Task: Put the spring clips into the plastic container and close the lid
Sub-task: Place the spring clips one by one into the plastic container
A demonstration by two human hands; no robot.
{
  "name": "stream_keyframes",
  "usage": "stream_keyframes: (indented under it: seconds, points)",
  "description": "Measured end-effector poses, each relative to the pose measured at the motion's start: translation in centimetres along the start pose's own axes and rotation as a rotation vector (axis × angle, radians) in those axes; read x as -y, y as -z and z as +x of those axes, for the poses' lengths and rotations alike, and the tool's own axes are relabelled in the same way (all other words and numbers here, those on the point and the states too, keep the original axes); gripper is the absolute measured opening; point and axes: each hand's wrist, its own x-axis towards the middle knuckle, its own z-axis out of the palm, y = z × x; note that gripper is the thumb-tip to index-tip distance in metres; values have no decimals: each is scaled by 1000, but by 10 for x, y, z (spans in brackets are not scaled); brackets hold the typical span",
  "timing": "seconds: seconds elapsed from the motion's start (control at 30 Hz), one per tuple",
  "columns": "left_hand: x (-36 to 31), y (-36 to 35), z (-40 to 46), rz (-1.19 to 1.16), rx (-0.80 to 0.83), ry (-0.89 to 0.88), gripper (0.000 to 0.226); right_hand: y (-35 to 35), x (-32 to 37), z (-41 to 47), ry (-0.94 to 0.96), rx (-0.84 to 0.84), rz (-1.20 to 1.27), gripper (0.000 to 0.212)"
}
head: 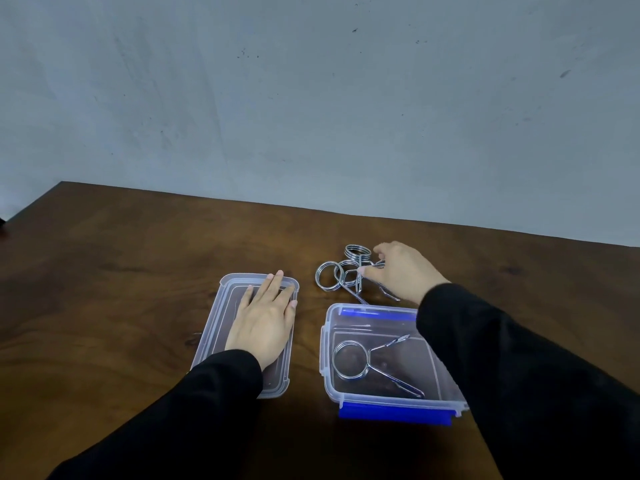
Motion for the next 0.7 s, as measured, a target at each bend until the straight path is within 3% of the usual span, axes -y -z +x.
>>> stream_keyframes:
  seconds: [0.1,0.2,0.5,0.7]
  points:
    - [0,0,0,-13,1,3,51,-10,10,15,-58,135,-115,64]
    - [0,0,1,-16,2,5,52,-22,16,23,-100,85,-150,53]
    - [0,0,1,-27,-3,8,51,-31,4,44,-275,45,197,53]
    - [-1,1,1,-26,4,7,52,-33,3,43,-318,-36,376,67]
